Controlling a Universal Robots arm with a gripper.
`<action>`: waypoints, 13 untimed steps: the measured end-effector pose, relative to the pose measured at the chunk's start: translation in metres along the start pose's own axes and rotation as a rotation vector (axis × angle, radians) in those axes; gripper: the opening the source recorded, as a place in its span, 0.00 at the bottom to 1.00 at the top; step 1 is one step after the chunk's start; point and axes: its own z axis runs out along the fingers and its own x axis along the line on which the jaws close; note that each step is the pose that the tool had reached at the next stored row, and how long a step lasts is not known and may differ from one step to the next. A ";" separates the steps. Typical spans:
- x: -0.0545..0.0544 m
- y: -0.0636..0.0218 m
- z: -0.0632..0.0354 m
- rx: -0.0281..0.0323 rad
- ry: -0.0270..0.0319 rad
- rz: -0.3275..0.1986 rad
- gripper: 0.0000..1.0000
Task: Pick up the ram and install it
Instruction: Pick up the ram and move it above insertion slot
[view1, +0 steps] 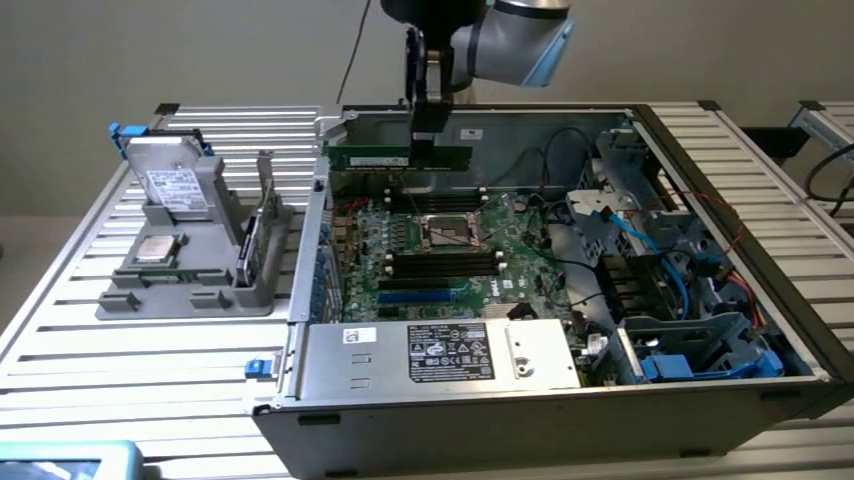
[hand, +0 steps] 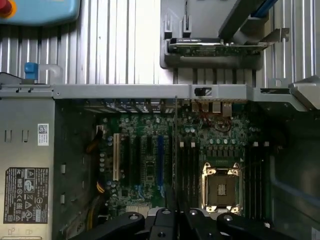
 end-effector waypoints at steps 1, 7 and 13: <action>0.000 -0.0046 -0.0001 0.0001 0.0000 -0.001 0.12; -0.002 -0.0307 -0.0011 0.0000 0.0006 -0.002 0.12; -0.012 -0.0361 -0.0013 0.0073 0.0033 -0.002 0.12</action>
